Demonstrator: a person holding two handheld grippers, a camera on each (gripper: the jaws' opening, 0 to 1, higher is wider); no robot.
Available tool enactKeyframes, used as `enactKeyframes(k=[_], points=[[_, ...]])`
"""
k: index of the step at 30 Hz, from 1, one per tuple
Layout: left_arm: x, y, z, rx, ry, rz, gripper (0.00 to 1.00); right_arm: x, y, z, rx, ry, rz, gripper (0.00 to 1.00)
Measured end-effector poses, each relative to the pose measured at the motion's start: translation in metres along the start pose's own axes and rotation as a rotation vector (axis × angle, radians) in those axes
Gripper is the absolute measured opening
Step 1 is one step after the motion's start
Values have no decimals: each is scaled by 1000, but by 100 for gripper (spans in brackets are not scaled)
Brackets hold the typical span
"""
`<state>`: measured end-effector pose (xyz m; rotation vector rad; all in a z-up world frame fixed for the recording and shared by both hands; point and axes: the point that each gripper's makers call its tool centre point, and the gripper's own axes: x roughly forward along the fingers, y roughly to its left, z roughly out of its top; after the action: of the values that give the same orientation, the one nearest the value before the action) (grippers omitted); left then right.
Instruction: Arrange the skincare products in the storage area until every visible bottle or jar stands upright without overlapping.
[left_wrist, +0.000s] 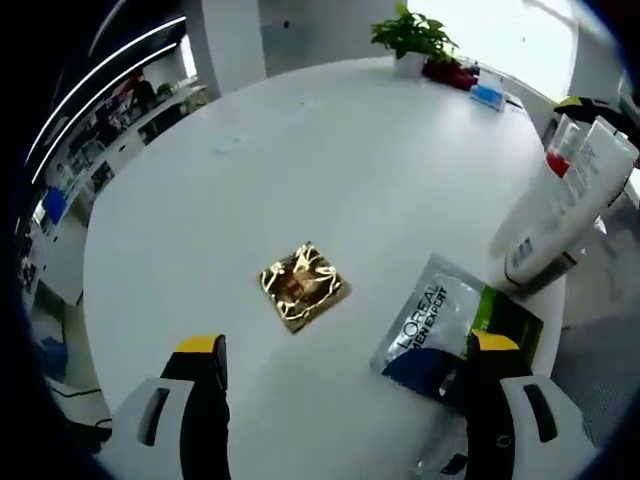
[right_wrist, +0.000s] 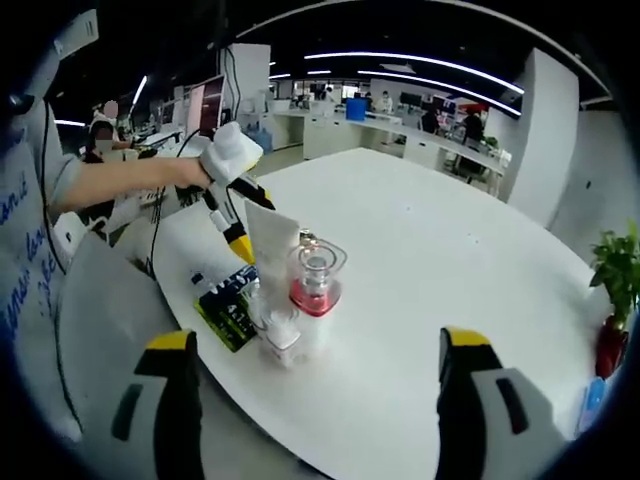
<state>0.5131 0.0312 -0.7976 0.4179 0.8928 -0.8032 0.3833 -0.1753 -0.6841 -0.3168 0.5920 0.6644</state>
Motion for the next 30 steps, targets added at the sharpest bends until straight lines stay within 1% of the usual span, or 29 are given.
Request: enactKeyframes(k=[3, 7, 9, 11, 12, 13, 17, 23, 25, 28, 30], points=[[8, 2, 4, -9, 0, 3, 97, 1, 0, -1, 6, 3, 6, 100], [15, 5, 10, -49, -16, 7, 97, 2, -2, -3, 12, 10, 2, 100], [18, 7, 13, -65, -25, 13, 95, 2, -4, -4, 17, 12, -4, 100], [20, 8, 16, -82, -40, 19, 91, 2, -6, -6, 20, 17, -9, 100], [21, 9, 17, -86, -41, 21, 91, 3, -6, -6, 20, 19, -9, 100], [24, 13, 18, -94, -40, 23, 91, 3, -6, -7, 23, 21, -9, 100], [29, 14, 20, -117, -34, 24, 86, 4, -7, -8, 30, 23, -9, 100], [35, 17, 22, -148, -26, 42, 73, 4, -11, -8, 37, 19, -14, 100], [39, 22, 23, -161, -21, 47, 69, 3, -13, -8, 39, 18, -19, 100], [43, 26, 22, -182, -4, 61, 68, 3, -14, -8, 41, 17, -22, 100], [45, 27, 20, -192, 9, 60, 68, 4, -14, -8, 42, 18, -21, 100]])
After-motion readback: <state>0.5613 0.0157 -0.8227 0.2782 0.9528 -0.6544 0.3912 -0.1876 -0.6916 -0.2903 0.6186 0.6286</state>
